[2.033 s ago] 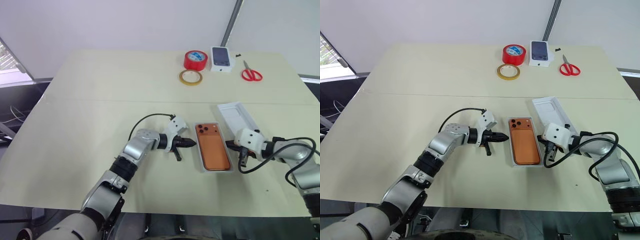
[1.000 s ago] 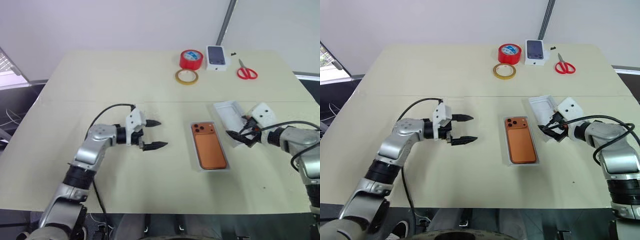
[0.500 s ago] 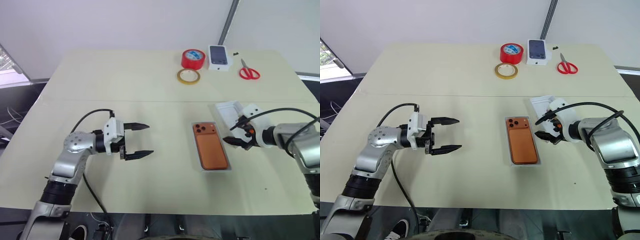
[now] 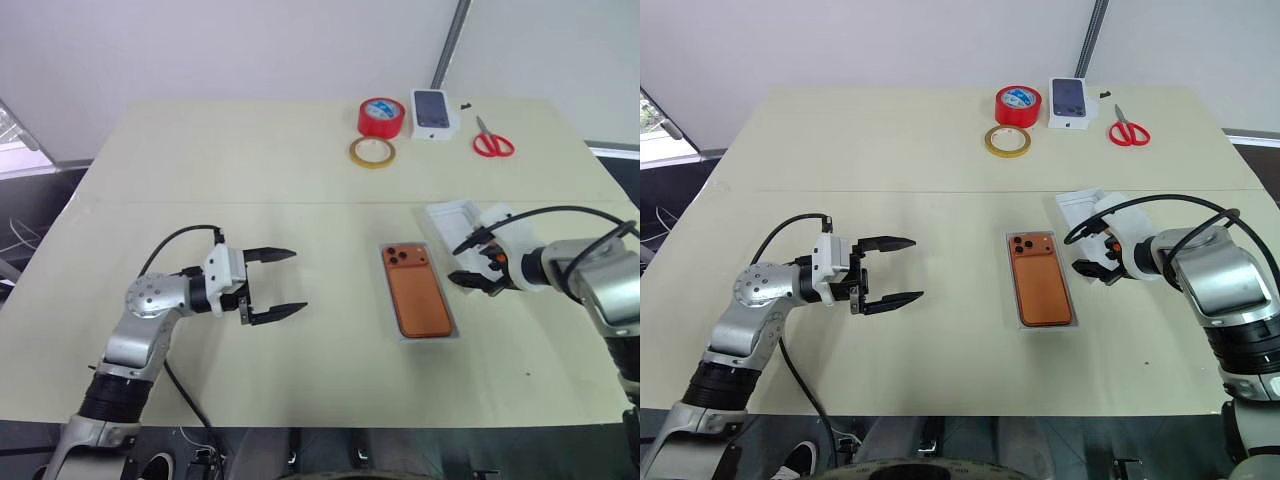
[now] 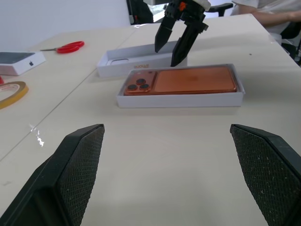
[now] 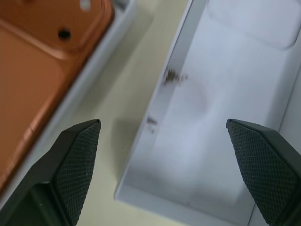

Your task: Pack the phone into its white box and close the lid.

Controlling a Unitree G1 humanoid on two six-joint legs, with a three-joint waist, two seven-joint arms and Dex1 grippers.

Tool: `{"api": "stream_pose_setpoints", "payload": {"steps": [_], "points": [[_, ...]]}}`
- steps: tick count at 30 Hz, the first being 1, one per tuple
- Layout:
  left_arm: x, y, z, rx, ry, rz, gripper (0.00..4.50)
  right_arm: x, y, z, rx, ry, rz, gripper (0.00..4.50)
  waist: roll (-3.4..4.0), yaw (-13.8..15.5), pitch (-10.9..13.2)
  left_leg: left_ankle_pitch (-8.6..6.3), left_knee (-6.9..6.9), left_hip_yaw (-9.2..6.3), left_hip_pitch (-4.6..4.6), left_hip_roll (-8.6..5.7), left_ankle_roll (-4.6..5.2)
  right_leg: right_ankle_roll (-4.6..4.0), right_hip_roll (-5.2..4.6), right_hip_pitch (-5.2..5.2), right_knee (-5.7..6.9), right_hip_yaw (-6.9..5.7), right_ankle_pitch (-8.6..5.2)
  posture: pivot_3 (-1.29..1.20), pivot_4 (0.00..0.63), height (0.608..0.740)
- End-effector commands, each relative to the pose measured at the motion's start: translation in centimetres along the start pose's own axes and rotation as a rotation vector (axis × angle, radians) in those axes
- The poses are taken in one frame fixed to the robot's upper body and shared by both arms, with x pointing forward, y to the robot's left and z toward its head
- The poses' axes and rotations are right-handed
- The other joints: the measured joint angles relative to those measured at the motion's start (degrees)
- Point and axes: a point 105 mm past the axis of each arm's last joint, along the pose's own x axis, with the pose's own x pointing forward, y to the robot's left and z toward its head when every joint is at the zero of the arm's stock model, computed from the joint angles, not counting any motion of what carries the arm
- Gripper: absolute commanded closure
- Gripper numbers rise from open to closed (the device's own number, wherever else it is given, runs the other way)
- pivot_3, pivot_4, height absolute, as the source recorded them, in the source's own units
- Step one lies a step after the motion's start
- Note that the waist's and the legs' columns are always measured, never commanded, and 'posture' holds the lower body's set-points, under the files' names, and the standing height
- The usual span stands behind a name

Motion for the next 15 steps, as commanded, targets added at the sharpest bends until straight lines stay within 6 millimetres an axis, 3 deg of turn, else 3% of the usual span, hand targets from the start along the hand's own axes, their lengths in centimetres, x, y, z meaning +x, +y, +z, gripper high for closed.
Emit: {"api": "stream_pose_setpoints", "payload": {"steps": [1,3,5,7,13,15], "points": [[0.5,0.3,1.3,0.002,-0.048,0.025,0.00,0.1,-0.1,0.3,-0.021,-0.004,-0.019,0.03,0.00,0.1,0.0,0.00,0.00,0.00,-0.01,0.00,0.00,0.00,0.00,0.00,0.00,0.00,0.00,0.00,0.150,0.740],[0.8,0.1,1.2,0.002,-0.047,0.025,0.00,0.3,0.3,0.1,-0.024,0.008,-0.014,0.03,0.00,0.1,0.0,0.00,0.00,0.00,-0.05,0.00,0.00,0.00,0.00,-0.04,0.00,0.00,0.00,0.00,0.150,0.740],[0.9,0.0,1.2,0.000,-0.047,0.025,0.00,0.4,0.7,-0.1,-0.008,0.018,-0.002,0.55,0.00,0.1,0.0,0.00,0.01,0.00,-0.06,0.00,0.00,0.00,0.00,-0.04,0.00,0.00,0.00,0.00,0.150,0.740],[1.0,-0.1,1.2,-0.006,-0.046,0.028,0.00,0.5,1.1,-0.4,-0.012,0.028,0.008,1.38,0.00,0.1,0.0,0.00,0.01,0.00,-0.06,0.00,0.00,0.00,0.00,-0.04,0.00,0.00,0.00,0.00,0.150,0.740],[1.1,0.0,1.1,-0.008,-0.034,0.036,0.00,0.5,0.8,-0.6,-0.035,0.040,-0.026,4.45,0.00,0.0,0.0,0.00,0.01,0.00,-0.05,0.00,0.00,0.00,0.00,-0.04,0.00,0.00,0.00,0.00,0.150,0.740],[1.2,0.1,1.1,-0.008,-0.032,0.038,0.00,0.6,0.8,-0.6,-0.023,0.045,-0.027,4.48,0.00,-0.1,0.0,0.00,0.01,0.00,-0.05,0.00,0.00,0.00,0.00,-0.04,0.00,0.00,0.00,0.00,0.150,0.740]]}}
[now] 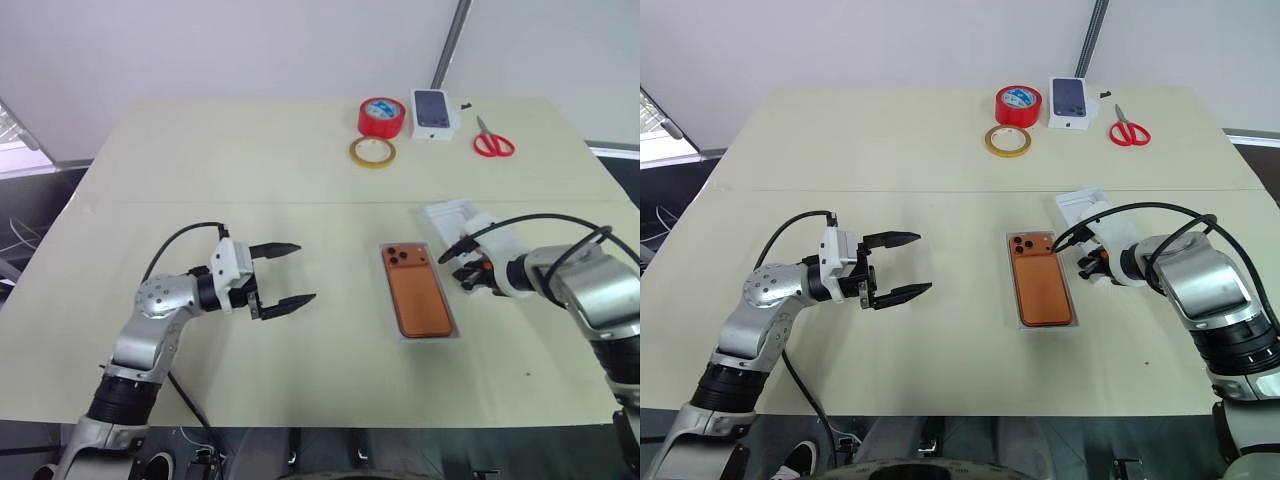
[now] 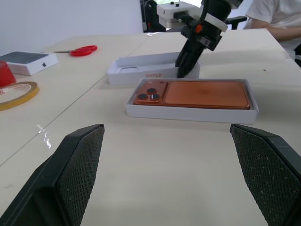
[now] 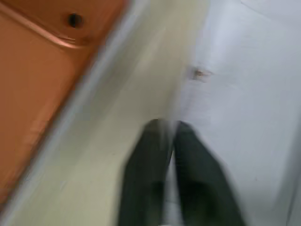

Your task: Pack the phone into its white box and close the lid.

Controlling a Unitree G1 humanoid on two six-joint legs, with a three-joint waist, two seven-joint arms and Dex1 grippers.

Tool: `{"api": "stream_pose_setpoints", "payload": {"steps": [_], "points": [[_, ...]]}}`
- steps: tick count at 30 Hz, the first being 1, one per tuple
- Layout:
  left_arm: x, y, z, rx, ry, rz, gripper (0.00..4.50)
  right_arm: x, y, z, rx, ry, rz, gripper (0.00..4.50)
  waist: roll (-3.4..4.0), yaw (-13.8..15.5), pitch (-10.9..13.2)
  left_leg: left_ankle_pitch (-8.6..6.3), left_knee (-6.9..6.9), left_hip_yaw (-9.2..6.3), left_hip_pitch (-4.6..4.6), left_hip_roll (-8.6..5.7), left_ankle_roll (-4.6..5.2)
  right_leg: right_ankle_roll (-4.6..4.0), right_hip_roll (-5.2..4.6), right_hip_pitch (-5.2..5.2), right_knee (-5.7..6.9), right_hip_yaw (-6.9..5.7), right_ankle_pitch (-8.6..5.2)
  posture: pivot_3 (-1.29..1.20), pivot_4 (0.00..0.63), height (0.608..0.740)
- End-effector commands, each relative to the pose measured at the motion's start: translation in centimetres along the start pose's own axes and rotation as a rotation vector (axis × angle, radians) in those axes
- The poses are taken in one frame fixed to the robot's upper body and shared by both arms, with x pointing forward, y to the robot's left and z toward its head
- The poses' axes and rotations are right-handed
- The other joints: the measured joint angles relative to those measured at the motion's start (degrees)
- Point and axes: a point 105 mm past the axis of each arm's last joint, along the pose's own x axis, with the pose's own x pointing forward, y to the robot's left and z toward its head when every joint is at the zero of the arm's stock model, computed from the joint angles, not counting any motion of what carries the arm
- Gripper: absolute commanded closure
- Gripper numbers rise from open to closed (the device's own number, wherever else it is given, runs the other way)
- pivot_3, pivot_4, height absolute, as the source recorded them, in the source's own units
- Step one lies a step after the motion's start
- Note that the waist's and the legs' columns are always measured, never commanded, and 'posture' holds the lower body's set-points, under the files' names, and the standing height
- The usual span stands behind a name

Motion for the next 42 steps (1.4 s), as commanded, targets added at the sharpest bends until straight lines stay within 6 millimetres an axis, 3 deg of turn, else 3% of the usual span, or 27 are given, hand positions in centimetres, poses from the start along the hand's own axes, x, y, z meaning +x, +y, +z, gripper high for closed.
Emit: {"api": "stream_pose_setpoints", "payload": {"steps": [1,5,11,16,23,25,28,32,37,42], "points": [[0.5,-0.1,0.7,0.029,-0.014,-0.011,0.00,-0.1,0.1,0.2,0.004,-0.010,-0.003,4.48,0.00,-0.1,0.0,0.00,0.00,0.00,0.00,0.00,0.00,0.00,0.00,0.00,0.00,0.00,0.00,0.00,0.150,0.740],[0.6,0.1,0.6,0.029,-0.011,-0.002,0.00,-0.1,0.0,0.9,0.037,-0.061,-0.006,4.48,-0.01,-0.2,0.0,0.00,0.00,0.00,0.00,0.00,0.00,0.00,0.00,0.00,0.01,0.00,0.00,0.00,0.150,0.740],[0.6,0.2,0.5,0.031,-0.004,0.003,0.00,-0.7,-1.2,4.0,0.127,-0.268,-0.011,4.48,0.01,-0.7,0.0,0.01,0.00,0.00,0.00,0.00,-0.01,0.00,0.01,0.00,0.02,-0.01,0.00,0.00,0.150,0.740],[0.8,0.7,0.7,0.030,-0.007,0.016,0.00,-1.6,1.3,7.0,0.146,-0.481,0.122,4.48,0.02,-0.8,0.0,0.01,0.00,-0.02,0.00,0.00,-0.02,0.01,0.03,-0.01,0.07,-0.02,0.00,0.00,0.150,0.740],[0.9,1.5,0.9,0.002,-0.020,0.059,0.00,-4.6,4.5,10.0,0.434,-0.769,0.368,4.48,0.02,-0.8,0.0,0.01,0.00,-0.03,-0.01,0.00,-0.02,0.01,0.03,-0.02,0.10,-0.02,0.01,0.00,0.150,0.740],[1.0,1.7,1.1,-0.002,-0.028,0.071,0.00,-5.8,6.3,10.5,0.497,-0.823,0.514,4.48,0.02,-0.7,0.0,0.01,0.00,-0.03,-0.02,0.00,-0.02,0.01,0.03,-0.02,0.10,-0.02,0.01,0.00,0.150,0.740],[1.3,2.0,1.4,-0.012,-0.043,0.087,0.00,-6.9,9.5,9.9,0.534,-0.813,0.718,4.48,0.04,-0.8,0.0,0.01,-0.01,-0.04,-0.01,0.00,-0.01,0.01,0.03,-0.02,0.12,-0.02,0.01,0.00,0.150,0.740],[1.7,2.0,1.6,-0.015,-0.049,0.081,0.00,-7.5,12.7,7.7,0.530,-0.754,0.855,4.48,0.04,-0.8,0.0,0.00,-0.01,-0.05,-0.01,0.00,0.00,0.01,0.03,-0.03,0.15,-0.03,0.01,0.00,0.150,0.740],[2.1,1.4,1.8,-0.039,-0.065,0.053,0.00,-8.7,14.9,5.4,0.520,-0.689,0.995,4.48,0.05,-1.0,0.0,-0.01,0.00,-0.03,-0.03,-0.01,0.03,0.01,0.02,-0.02,0.12,-0.02,0.01,0.00,0.150,0.740],[2.0,0.9,2.4,-0.059,-0.092,0.034,0.00,-9.7,16.3,4.3,0.640,-0.611,1.070,4.48,0.04,-1.2,0.0,-0.01,-0.01,-0.03,0.00,0.01,0.04,0.01,0.02,-0.02,0.15,-0.01,0.00,0.00,0.150,0.740]]}}
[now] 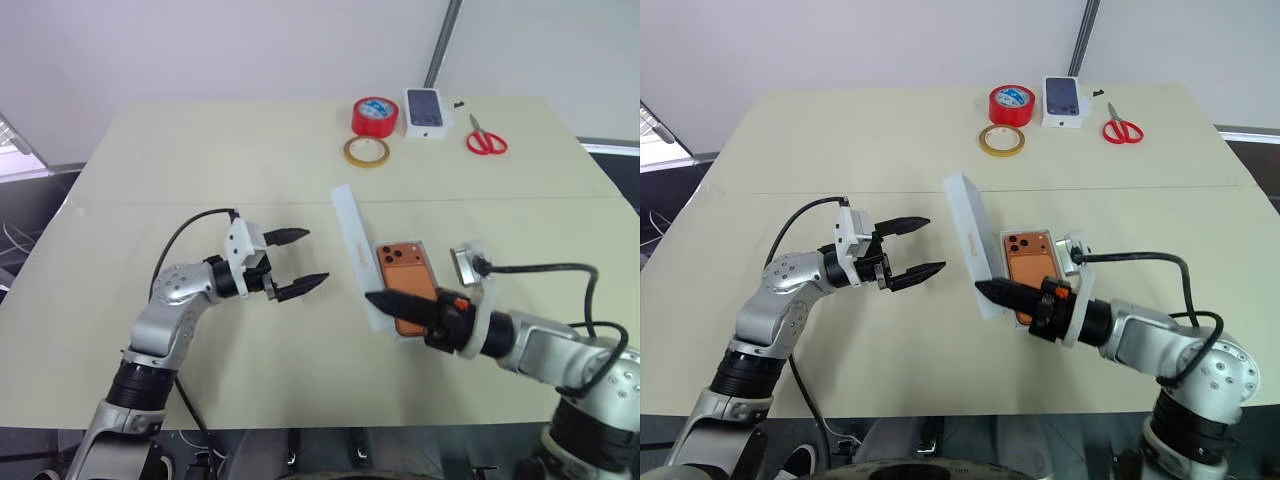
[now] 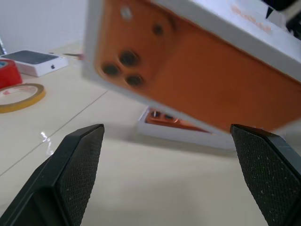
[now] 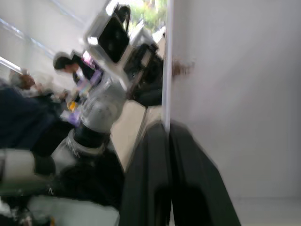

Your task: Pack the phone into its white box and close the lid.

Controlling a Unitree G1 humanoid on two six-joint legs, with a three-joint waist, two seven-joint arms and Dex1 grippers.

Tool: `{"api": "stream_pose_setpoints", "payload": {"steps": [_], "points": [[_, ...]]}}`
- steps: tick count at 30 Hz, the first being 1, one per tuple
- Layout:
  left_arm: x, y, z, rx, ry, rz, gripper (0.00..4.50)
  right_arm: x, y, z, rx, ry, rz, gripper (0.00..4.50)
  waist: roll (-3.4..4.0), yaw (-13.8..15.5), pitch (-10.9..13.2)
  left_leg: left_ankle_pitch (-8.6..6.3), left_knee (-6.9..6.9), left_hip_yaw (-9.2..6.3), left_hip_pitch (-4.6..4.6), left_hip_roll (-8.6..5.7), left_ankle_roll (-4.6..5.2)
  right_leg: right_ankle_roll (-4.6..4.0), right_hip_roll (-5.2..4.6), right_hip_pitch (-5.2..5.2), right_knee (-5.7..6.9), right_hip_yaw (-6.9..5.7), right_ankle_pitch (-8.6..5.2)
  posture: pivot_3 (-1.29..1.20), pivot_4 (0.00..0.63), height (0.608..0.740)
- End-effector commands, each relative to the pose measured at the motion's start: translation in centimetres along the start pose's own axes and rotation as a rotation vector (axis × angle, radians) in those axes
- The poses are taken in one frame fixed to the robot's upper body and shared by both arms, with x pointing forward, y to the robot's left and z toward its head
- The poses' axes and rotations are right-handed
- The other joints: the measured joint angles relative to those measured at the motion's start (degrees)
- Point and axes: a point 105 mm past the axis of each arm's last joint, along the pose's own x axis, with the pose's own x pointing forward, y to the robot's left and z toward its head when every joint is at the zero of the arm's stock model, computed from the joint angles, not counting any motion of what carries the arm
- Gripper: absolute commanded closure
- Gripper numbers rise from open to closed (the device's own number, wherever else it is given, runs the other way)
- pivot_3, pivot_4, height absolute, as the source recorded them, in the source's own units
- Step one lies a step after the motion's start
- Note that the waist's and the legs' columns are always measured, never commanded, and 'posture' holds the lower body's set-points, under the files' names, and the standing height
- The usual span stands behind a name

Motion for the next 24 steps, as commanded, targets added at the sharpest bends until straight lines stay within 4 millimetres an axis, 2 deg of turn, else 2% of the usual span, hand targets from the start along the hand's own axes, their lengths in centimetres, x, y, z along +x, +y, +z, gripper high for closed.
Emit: {"api": "stream_pose_setpoints", "payload": {"steps": [1,3,6,8,13,18,24], "points": [[-0.2,-0.5,1.3,0.035,-0.037,-0.019,0.00,0.4,2.8,0.1,0.058,-0.020,0.106,4.48,-0.01,-0.1,0.0,0.00,0.02,0.01,0.00,0.00,0.01,0.00,0.00,0.01,-0.01,0.00,0.00,0.00,0.150,0.740],[-0.3,-0.7,1.3,0.032,-0.033,-0.025,0.00,0.6,3.2,-0.2,0.090,-0.012,0.119,4.48,-0.01,-0.1,0.0,0.01,0.02,0.01,0.01,0.00,0.01,0.00,0.01,0.03,-0.02,0.00,0.00,0.00,0.150,0.740],[-0.4,-1.2,1.0,0.013,-0.031,-0.046,0.80,0.7,1.9,-1.0,0.163,0.010,0.054,4.50,-0.04,0.1,0.0,0.00,0.03,0.01,0.01,0.02,0.02,0.01,0.04,0.06,-0.04,0.00,0.00,0.00,0.150,0.740],[-0.3,-1.7,0.7,0.019,-0.020,-0.056,1.71,0.7,1.2,-0.9,0.195,0.002,0.034,4.50,-0.04,0.2,0.0,0.00,0.05,0.01,0.00,0.02,0.03,0.01,0.04,0.08,-0.08,0.00,0.00,0.00,0.150,0.740],[0.4,-3.1,-1.2,0.038,0.011,-0.071,4.43,0.8,-1.2,-0.4,0.275,-0.038,-0.038,4.50,-0.05,0.3,0.0,-0.01,0.05,0.00,0.00,0.02,0.04,0.01,0.03,0.12,-0.13,0.00,0.00,0.00,0.150,0.740],[2.5,-3.7,-2.9,-0.002,0.015,-0.071,4.43,0.7,-3.1,-0.6,0.327,-0.027,-0.111,4.50,-0.06,0.4,0.0,-0.01,0.05,0.00,0.00,0.03,0.06,0.01,0.03,0.14,-0.16,0.00,0.00,0.00,0.150,0.740],[4.9,-3.2,-3.7,-0.033,-0.013,-0.082,4.43,0.2,-3.7,0.4,0.299,-0.032,-0.154,4.50,-0.06,0.4,0.0,-0.02,0.06,0.00,0.01,0.04,0.07,0.01,0.03,0.15,-0.16,-0.01,0.00,0.00,0.150,0.740]]}}
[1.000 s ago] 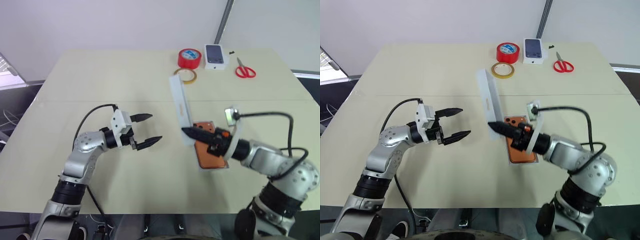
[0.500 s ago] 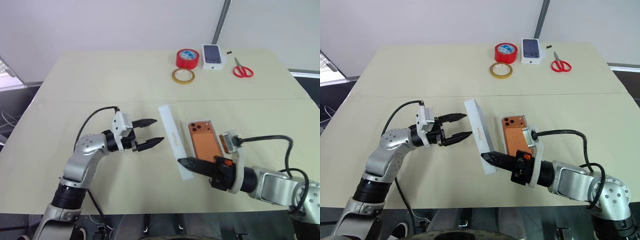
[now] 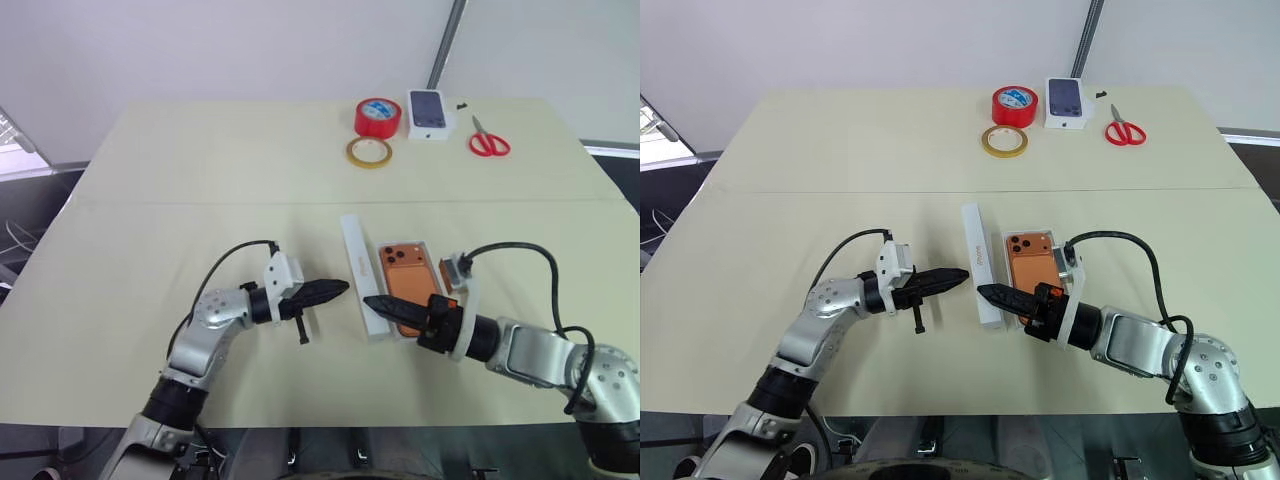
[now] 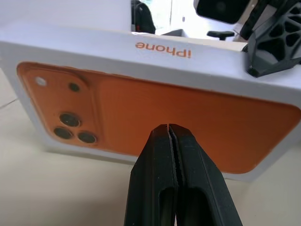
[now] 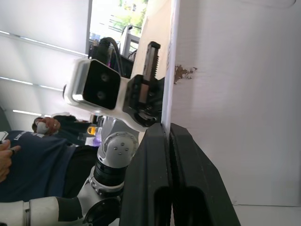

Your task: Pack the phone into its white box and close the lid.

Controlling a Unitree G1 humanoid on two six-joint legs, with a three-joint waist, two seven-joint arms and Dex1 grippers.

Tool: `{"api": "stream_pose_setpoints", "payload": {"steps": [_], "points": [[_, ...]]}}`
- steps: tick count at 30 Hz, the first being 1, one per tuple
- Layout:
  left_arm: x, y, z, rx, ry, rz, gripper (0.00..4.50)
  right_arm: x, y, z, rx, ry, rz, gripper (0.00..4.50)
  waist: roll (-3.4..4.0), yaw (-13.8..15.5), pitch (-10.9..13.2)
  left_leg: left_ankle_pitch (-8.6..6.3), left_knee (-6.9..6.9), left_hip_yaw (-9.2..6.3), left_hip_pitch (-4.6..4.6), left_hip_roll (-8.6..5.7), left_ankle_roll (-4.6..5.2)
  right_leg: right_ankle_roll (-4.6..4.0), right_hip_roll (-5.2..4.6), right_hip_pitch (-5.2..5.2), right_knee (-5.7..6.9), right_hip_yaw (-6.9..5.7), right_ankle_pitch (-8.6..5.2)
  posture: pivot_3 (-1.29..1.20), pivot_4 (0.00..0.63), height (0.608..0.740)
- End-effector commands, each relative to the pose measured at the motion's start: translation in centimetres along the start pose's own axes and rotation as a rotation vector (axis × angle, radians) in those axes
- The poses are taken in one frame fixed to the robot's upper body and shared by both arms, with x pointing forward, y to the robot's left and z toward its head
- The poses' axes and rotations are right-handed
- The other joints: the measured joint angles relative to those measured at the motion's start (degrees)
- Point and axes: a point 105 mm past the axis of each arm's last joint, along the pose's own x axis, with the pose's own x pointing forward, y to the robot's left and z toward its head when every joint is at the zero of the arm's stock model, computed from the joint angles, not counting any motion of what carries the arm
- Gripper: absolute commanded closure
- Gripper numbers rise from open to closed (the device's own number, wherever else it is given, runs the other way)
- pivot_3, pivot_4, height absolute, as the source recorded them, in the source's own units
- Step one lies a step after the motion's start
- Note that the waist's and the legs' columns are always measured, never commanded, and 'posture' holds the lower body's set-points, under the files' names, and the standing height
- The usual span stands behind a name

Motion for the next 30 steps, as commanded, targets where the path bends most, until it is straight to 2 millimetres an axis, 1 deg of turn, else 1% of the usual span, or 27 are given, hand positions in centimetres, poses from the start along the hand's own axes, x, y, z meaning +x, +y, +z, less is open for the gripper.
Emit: {"api": "stream_pose_setpoints", "payload": {"steps": [1,3,5,7,8,10,11,12,16,18,20,22,23,25,26,28,29,30], "points": [[1.5,0.2,0.6,0.025,-0.042,-0.018,4.43,-0.4,-0.5,0.7,-0.009,-0.017,-0.044,4.50,-0.02,0.1,0.0,0.00,0.00,0.00,0.00,0.00,0.00,0.00,0.00,0.00,0.00,0.00,0.00,0.00,0.150,0.740],[2.6,0.0,0.6,0.016,-0.055,-0.031,4.43,-0.5,-0.4,0.7,-0.002,-0.025,-0.031,4.50,-0.04,0.1,0.0,-0.01,0.02,0.00,-0.02,0.00,0.03,0.00,0.00,0.01,-0.02,0.00,0.00,0.00,0.150,0.740],[3.5,-0.3,0.5,0.007,-0.067,-0.047,4.50,-0.7,-0.2,0.7,-0.004,-0.034,-0.016,3.88,-0.04,0.2,0.0,-0.02,0.02,0.01,-0.02,0.00,0.03,0.01,0.00,0.01,-0.02,0.00,0.00,0.00,0.150,0.740],[4.0,-0.6,0.4,-0.001,-0.074,-0.058,4.50,-1.1,-0.3,0.9,-0.013,-0.046,-0.033,3.06,-0.04,0.3,0.0,-0.02,0.03,0.01,-0.04,0.00,0.04,0.01,0.00,0.01,-0.02,0.00,0.01,0.00,0.150,0.740],[4.1,-0.6,0.4,-0.001,-0.074,-0.060,4.50,-1.4,-0.4,1.0,-0.020,-0.048,-0.049,2.47,-0.05,0.3,0.0,-0.02,0.03,0.01,-0.05,0.00,0.05,0.01,0.00,0.00,-0.02,0.00,0.01,0.00,0.150,0.740],[4.5,-0.7,0.2,-0.012,-0.075,-0.068,4.50,-2.5,-0.5,1.4,-0.085,-0.038,-0.090,1.47,-0.04,0.4,0.0,-0.03,0.04,0.01,-0.05,0.00,0.05,0.01,0.00,0.00,-0.03,0.00,0.01,0.00,0.150,0.740],[4.6,-0.7,0.2,-0.015,-0.076,-0.072,4.50,-3.1,-0.7,1.9,-0.109,-0.049,-0.112,0.98,-0.04,0.6,0.0,-0.03,0.04,0.02,-0.06,0.00,0.06,0.01,0.00,0.00,-0.03,0.00,0.01,0.00,0.150,0.740],[4.8,-0.7,0.2,-0.017,-0.076,-0.076,4.50,-3.9,-1.0,2.5,-0.141,-0.060,-0.144,0.98,-0.04,0.9,0.0,-0.03,0.05,0.02,-0.06,0.00,0.06,0.01,0.00,0.00,-0.04,0.00,0.01,0.00,0.150,0.740],[6.0,-1.2,0.2,-0.023,-0.088,-0.105,4.50,-8.2,-1.4,5.4,-0.278,-0.082,-0.230,0.98,-0.05,1.3,0.0,-0.04,0.06,0.06,-0.07,-0.01,0.09,0.01,0.02,0.01,-0.06,0.00,0.01,0.00,0.150,0.740],[6.5,-1.5,0.2,-0.039,-0.097,-0.120,4.50,-9.7,-1.4,6.7,-0.282,-0.117,-0.247,0.98,-0.07,1.3,0.0,-0.06,0.06,0.07,-0.07,-0.01,0.12,0.01,0.02,0.03,-0.10,0.00,0.01,0.00,0.150,0.740],[7.1,-1.5,0.2,-0.040,-0.099,-0.122,4.50,-10.6,-1.6,6.9,-0.385,-0.079,-0.281,0.98,-0.06,1.4,0.0,-0.06,0.07,0.07,-0.07,-0.01,0.12,0.01,0.03,0.03,-0.10,0.00,0.01,0.00,0.150,0.740],[7.6,-1.5,0.1,-0.037,-0.100,-0.120,4.50,-11.0,-2.3,6.7,-0.454,-0.025,-0.324,0.98,-0.07,1.3,0.0,-0.06,0.06,0.06,-0.05,0.00,0.12,0.01,0.05,0.03,-0.10,-0.01,0.01,0.00,0.150,0.740],[7.9,-1.6,0.1,-0.040,-0.101,-0.122,4.50,-11.1,-2.9,7.4,-0.546,-0.043,-0.374,0.98,-0.07,1.2,0.0,-0.06,0.06,0.06,-0.06,0.00,0.12,0.01,0.05,0.03,-0.10,-0.01,0.01,0.00,0.150,0.740],[8.4,-1.8,0.1,-0.041,-0.105,-0.131,4.50,-11.2,-3.9,9.9,-0.573,-0.174,-0.444,0.98,-0.09,0.9,0.0,-0.06,0.07,0.09,-0.02,0.00,0.12,0.02,0.06,0.04,-0.08,0.01,0.01,0.00,0.150,0.740],[8.5,-1.8,0.1,-0.041,-0.107,-0.132,4.50,-11.1,-4.5,10.9,-0.674,-0.201,-0.504,0.98,-0.04,0.9,0.0,-0.06,0.09,0.11,0.00,0.00,0.12,0.02,0.08,0.04,-0.06,0.02,0.01,0.00,0.150,0.740],[8.3,-1.5,0.2,-0.032,-0.106,-0.125,4.50,-10.6,-5.1,11.4,-0.802,-0.190,-0.562,1.52,0.01,1.2,0.0,-0.06,0.09,0.12,0.03,0.00,0.11,0.03,0.08,0.03,0.00,0.03,0.01,0.00,0.150,0.740],[8.0,-1.2,0.3,-0.035,-0.105,-0.117,4.50,-10.2,-5.2,11.5,-0.855,-0.190,-0.575,1.87,0.00,1.3,0.0,-0.06,0.07,0.11,0.03,0.00,0.11,0.03,0.10,0.01,0.00,0.03,0.01,0.00,0.150,0.740],[7.6,-0.9,0.3,-0.027,-0.100,-0.105,4.50,-10.1,-5.7,11.9,-0.918,-0.201,-0.621,2.37,0.00,1.3,0.0,-0.06,0.05,0.10,0.02,0.00,0.10,0.03,0.11,0.00,0.01,0.02,0.01,0.00,0.150,0.740]]}}
